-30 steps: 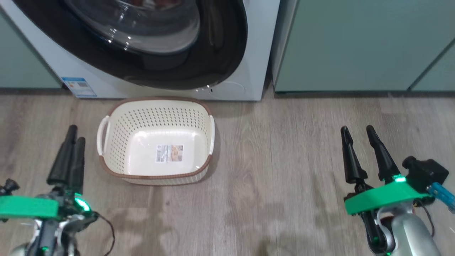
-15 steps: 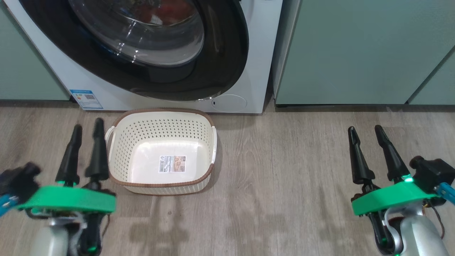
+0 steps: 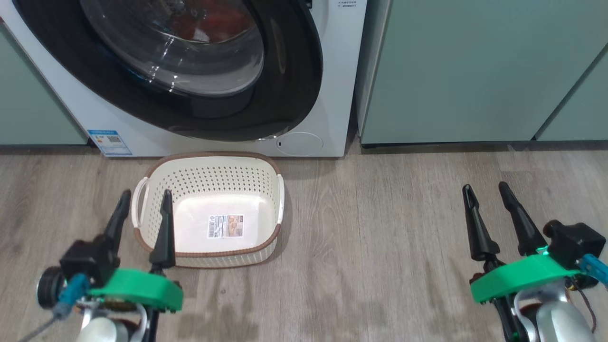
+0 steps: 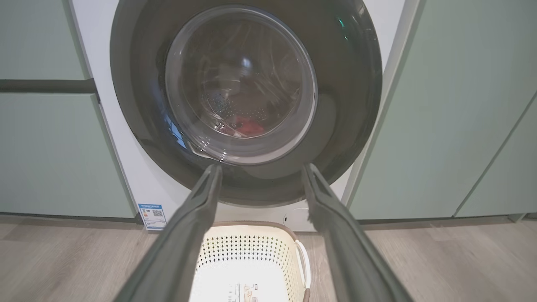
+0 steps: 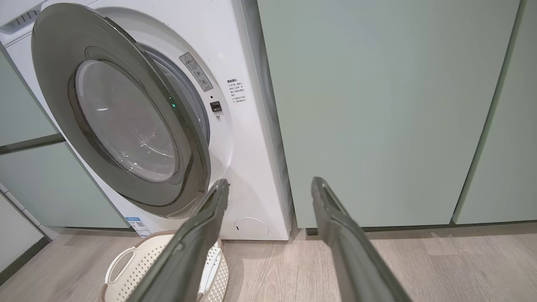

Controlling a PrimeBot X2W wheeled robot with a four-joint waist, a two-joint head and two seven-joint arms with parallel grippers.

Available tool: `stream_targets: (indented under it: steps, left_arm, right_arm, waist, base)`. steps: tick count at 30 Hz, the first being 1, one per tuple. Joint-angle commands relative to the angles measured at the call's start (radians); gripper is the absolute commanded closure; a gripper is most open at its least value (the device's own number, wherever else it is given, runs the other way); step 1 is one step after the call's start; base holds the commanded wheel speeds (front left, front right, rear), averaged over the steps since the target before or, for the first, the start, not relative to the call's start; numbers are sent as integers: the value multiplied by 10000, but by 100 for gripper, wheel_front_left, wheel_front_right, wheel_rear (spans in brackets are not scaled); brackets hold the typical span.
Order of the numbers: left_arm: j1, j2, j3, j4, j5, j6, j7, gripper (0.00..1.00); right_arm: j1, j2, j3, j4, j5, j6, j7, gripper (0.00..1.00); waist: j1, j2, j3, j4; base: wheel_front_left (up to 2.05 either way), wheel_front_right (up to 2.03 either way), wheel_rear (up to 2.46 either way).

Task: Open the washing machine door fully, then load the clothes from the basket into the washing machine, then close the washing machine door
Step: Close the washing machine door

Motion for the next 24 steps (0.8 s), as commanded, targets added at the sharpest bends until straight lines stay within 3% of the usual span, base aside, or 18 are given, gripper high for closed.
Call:
stream_targets:
  steps: [1, 24]
  left_arm:
    - [-230, 196, 278, -284, 148, 151, -132, 0]
    - [-256, 281, 29, 164, 258, 264, -251, 0]
  right_arm:
    - [-121, -49, 162, -371, -44, 0, -3, 0]
    - [-42, -49, -7, -383, -49, 0, 11, 0]
  waist:
    - [1, 0, -6, 16]
    - [1, 0, 64, 47]
  base:
    - [0, 0, 0]
    - [0, 0, 0]
